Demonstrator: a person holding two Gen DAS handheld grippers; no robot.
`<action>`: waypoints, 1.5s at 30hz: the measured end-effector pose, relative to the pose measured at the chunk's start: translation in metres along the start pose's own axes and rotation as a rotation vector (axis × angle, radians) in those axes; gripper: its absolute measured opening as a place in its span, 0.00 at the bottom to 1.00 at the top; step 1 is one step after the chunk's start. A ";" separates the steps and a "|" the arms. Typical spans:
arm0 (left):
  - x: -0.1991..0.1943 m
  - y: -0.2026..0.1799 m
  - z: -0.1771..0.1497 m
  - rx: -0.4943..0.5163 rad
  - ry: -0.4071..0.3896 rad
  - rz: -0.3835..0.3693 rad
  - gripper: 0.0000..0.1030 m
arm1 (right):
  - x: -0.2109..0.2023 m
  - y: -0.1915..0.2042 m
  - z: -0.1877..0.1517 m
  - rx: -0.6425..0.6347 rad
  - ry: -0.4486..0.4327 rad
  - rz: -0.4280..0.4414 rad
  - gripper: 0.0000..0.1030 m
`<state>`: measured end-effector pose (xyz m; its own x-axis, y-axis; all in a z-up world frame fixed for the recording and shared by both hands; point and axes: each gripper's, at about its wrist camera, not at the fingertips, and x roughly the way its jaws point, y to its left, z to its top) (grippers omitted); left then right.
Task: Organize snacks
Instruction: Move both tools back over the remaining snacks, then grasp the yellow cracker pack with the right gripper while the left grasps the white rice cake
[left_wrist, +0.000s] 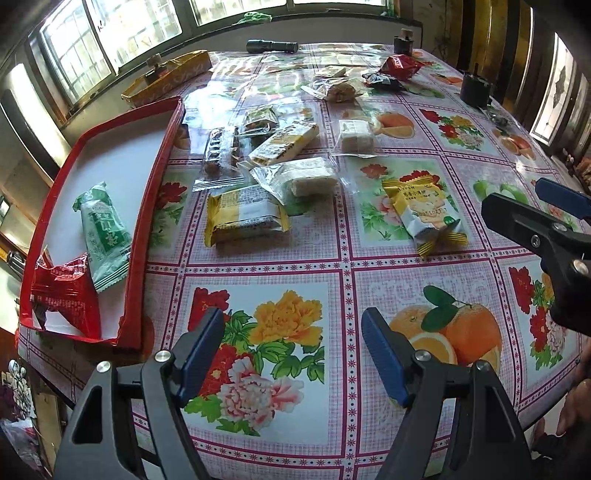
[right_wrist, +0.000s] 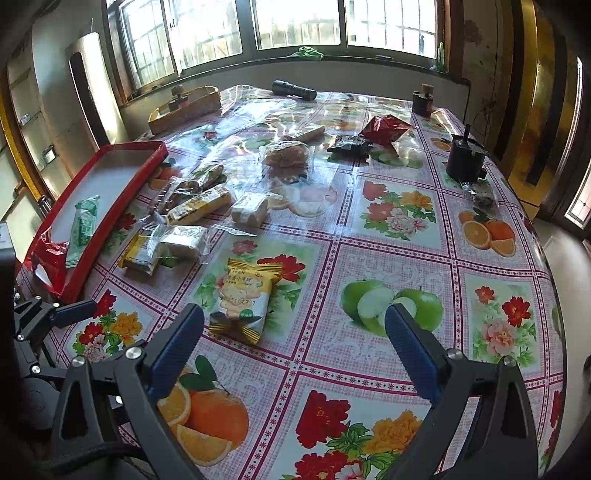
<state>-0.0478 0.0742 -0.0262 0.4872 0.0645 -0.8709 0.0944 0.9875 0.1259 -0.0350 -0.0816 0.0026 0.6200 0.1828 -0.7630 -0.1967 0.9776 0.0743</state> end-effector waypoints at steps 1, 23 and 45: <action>0.001 -0.001 0.000 0.002 0.002 -0.003 0.74 | 0.000 0.000 0.000 0.000 0.000 -0.001 0.96; 0.021 0.049 0.081 -0.085 -0.048 -0.115 0.75 | 0.038 -0.017 0.036 0.053 0.047 0.136 0.88; 0.090 0.017 0.149 0.095 0.013 -0.157 0.34 | 0.079 0.033 0.025 -0.251 0.165 0.075 0.51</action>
<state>0.1265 0.0755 -0.0317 0.4492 -0.0873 -0.8892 0.2503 0.9677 0.0314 0.0270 -0.0325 -0.0394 0.4687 0.2144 -0.8570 -0.4318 0.9019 -0.0105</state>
